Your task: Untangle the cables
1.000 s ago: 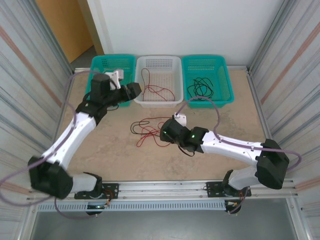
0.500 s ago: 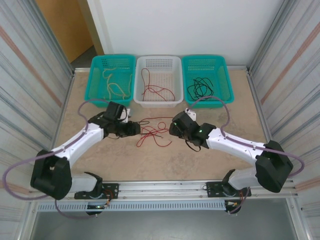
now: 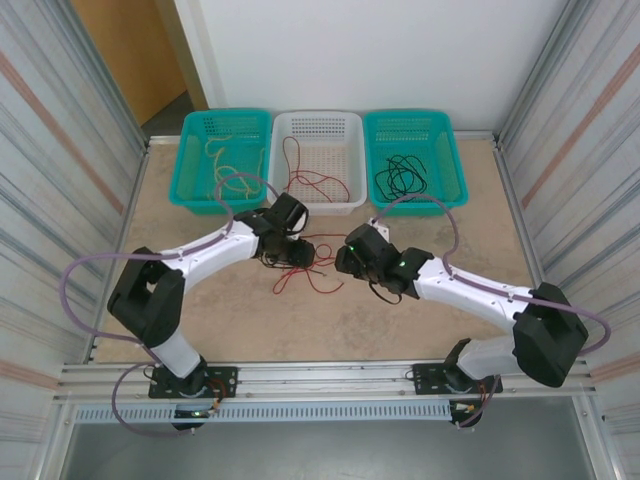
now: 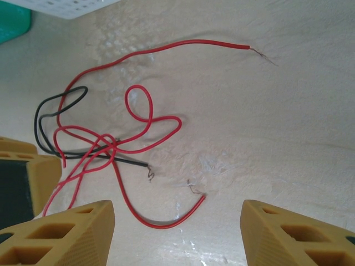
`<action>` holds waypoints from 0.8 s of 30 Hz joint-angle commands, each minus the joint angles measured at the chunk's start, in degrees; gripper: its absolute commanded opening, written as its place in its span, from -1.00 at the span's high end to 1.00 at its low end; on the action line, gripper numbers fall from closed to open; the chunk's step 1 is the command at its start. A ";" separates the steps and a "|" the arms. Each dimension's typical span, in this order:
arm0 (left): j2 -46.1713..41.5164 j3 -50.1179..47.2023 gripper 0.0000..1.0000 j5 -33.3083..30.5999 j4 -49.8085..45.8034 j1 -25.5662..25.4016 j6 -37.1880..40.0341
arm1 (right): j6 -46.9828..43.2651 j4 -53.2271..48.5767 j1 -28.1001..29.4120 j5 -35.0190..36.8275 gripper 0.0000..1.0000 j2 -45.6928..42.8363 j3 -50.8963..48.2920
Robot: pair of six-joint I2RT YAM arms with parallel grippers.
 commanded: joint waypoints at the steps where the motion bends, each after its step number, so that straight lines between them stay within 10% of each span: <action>1: 1.09 1.59 -0.13 -1.90 -1.53 0.21 -1.76 | 0.59 0.17 -0.33 -0.26 -0.22 -1.80 -1.10; 24: 5.64 8.32 0.00 -0.70 -2.46 -1.54 0.31 | 0.93 -0.40 -1.22 0.71 -0.21 -4.62 -2.59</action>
